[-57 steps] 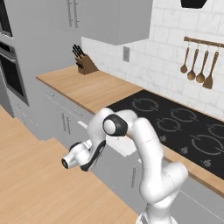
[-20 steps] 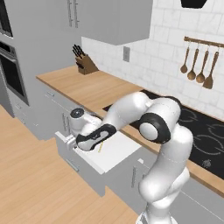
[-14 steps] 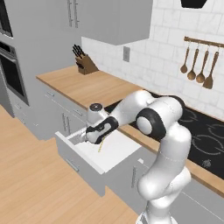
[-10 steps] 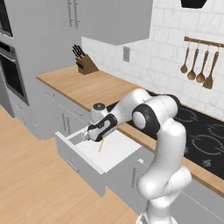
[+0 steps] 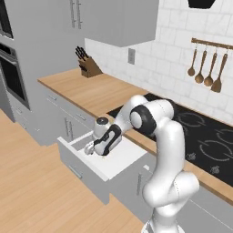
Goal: Take a straw from the drawer in front and place it inside the glass cup on the dining counter.
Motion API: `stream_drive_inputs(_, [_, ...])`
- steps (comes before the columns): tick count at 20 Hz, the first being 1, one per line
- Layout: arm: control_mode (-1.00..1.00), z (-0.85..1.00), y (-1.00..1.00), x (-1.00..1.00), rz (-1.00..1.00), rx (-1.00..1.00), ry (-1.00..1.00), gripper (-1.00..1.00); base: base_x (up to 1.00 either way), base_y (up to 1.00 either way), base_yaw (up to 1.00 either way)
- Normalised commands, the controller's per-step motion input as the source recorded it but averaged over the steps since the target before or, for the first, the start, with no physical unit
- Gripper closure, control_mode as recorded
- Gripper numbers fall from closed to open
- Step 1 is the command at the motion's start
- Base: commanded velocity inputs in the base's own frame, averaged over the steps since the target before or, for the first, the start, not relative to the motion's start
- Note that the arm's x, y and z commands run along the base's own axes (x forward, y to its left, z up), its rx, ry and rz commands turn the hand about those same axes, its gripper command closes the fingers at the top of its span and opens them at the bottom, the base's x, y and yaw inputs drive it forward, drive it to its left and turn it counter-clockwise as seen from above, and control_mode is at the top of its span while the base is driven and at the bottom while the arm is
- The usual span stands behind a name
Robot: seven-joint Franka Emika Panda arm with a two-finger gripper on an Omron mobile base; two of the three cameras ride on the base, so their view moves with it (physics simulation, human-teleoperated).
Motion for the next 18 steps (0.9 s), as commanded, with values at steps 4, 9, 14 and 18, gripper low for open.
stream_drive_inputs(4, [-1.00,-0.47,0.38,-0.01,0.00,0.00,0.05,-1.00,0.00,0.00,0.00])
stream_drive_inputs(9, [-1.00,-0.18,0.74,-0.02,0.00,0.00,0.13,-1.00,0.00,0.00,0.00])
stream_drive_inputs(14, [-1.00,0.00,0.98,-0.26,0.00,0.00,0.13,-1.00,0.00,0.00,0.00])
stream_drive_inputs(18, [-1.00,0.49,0.33,-0.22,-0.06,0.02,0.01,-1.00,0.00,0.00,0.00])
